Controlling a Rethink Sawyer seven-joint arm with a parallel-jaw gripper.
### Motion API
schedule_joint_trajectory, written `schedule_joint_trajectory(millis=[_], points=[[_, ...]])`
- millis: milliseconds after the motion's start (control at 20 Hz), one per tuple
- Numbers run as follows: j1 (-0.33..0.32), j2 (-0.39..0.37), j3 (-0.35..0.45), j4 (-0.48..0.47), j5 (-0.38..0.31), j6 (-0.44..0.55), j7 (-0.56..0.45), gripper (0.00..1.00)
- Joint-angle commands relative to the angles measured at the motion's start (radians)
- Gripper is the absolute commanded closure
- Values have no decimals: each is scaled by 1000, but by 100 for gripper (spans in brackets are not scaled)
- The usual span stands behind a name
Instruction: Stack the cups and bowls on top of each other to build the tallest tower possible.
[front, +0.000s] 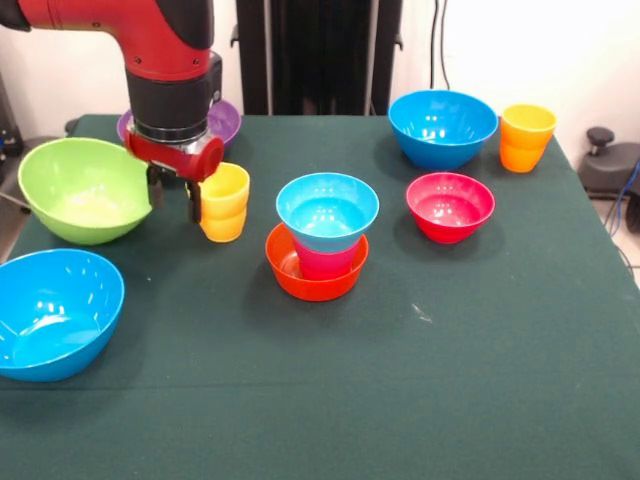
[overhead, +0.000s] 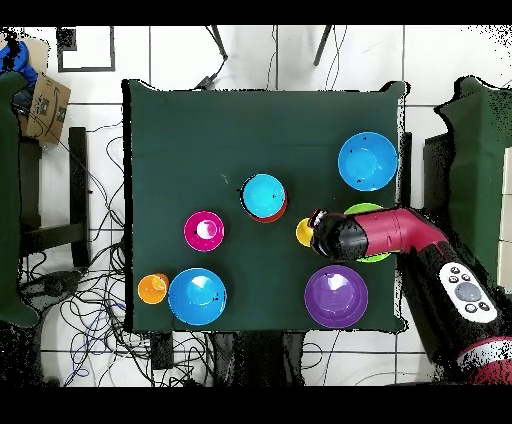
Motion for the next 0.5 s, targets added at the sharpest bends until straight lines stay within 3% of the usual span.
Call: schedule_joint_trajectory(millis=[50,500], points=[[49,44,-104,35,-126,-33,-70,0],[66,29,-128,32,-115,-34,-93,0]])
